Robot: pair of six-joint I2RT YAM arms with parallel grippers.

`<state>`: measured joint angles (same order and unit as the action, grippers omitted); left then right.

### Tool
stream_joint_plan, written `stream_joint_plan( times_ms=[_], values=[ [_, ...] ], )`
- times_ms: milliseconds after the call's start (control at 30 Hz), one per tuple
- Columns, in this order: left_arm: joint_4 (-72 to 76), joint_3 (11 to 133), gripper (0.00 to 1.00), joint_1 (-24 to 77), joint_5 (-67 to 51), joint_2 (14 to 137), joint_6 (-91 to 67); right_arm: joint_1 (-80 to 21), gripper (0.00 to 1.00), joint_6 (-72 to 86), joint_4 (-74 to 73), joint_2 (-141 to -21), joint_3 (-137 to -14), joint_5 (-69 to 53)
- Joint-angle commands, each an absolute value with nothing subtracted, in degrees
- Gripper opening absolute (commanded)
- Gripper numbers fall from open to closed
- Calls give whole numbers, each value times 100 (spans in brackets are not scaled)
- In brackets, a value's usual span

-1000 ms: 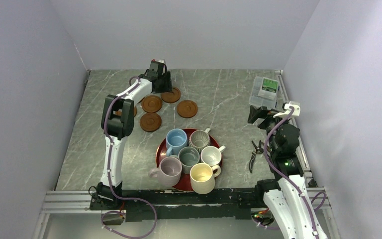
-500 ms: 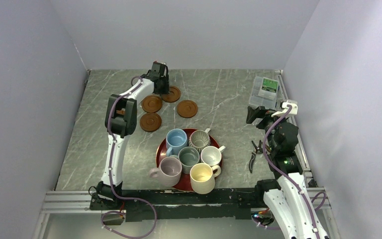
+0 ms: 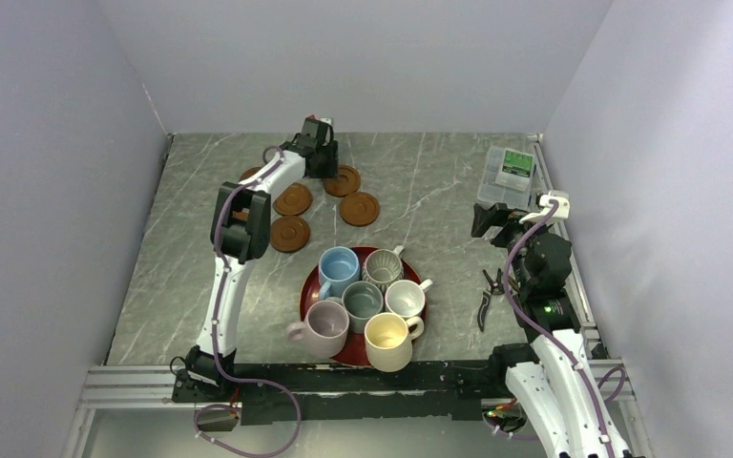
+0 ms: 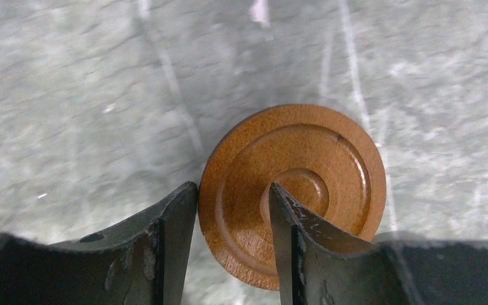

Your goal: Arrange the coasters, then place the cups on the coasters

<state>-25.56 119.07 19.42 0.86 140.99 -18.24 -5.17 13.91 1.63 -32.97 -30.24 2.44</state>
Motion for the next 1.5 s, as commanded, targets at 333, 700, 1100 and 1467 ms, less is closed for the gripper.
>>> stream_joint_plan(
  times_ms=[333,700,1100,1467],
  values=[
    [-1432,12402,52,2778,-697,14697,-2610,-509,100,1403,503,-3410,-3075,107],
    [-1030,12425,58,2997,-610,14446,-2427,-510,100,1370,515,-3443,-3087,71],
    [-1724,10659,87,2811,-483,12348,-2387,-508,100,1510,-561,-4073,-3958,-541],
    [-2084,9680,79,2716,-1006,11939,-2427,-512,100,2567,-1343,-4549,-4068,-980]
  ],
)
